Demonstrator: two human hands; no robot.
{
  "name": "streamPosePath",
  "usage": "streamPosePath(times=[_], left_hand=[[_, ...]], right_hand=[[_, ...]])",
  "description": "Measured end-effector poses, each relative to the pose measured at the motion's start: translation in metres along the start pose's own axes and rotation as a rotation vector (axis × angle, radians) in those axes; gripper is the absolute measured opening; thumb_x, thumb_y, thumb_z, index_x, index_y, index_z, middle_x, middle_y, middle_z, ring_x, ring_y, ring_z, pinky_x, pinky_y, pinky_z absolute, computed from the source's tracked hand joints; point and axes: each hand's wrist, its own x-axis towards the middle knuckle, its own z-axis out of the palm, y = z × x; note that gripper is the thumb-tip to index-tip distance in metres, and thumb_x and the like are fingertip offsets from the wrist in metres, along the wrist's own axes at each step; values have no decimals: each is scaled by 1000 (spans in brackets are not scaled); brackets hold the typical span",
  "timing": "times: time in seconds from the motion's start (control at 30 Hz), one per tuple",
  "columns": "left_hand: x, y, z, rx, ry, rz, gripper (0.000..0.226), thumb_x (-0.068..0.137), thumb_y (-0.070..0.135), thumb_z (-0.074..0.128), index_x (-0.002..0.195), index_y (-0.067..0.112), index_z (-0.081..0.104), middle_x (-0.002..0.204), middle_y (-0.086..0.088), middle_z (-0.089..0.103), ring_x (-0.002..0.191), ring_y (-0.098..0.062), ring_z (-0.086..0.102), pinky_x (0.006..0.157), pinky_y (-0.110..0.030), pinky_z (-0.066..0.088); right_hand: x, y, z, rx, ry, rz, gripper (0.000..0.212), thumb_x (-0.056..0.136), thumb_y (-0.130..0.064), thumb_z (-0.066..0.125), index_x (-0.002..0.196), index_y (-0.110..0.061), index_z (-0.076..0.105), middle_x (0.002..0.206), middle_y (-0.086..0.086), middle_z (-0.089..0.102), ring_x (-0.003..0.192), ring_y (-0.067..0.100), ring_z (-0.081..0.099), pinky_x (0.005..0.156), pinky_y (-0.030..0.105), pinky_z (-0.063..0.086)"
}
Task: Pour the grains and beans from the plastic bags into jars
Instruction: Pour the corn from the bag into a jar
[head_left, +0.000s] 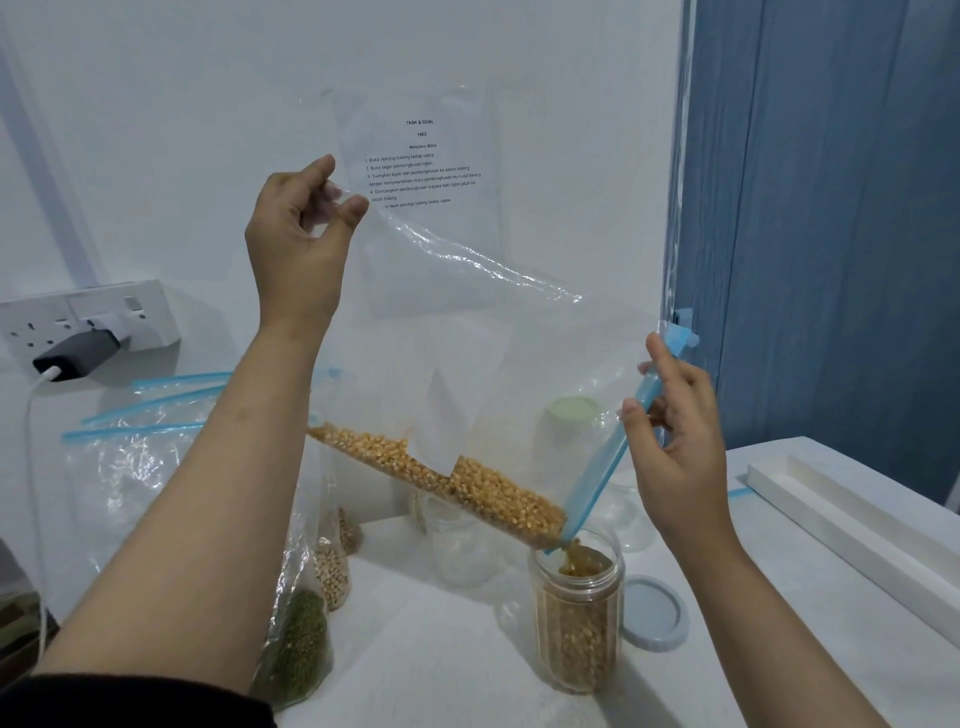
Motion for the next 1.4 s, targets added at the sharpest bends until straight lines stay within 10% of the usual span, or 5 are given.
streamPosePath(times=[0.37,1.4], left_hand=[[0,3,2,-20,-5,-13,43,88,17,71,128,7,61,98,10,55,86,5,59,91,-17,47],[-1,3,5,12,-20,-15,43,88,17,70,129,6,61,98,5,55,84,11,57,89,-13,44]], right_hand=[[0,4,-1,0,13,-4,54,101,-10,53,146,-36,39,119,-30,42,116,5,51,94,10,46],[1,9,-3,-5,25,-21,54,98,-7,57,147,-24,45,122,-4,50,107,19,64,90,13,52]])
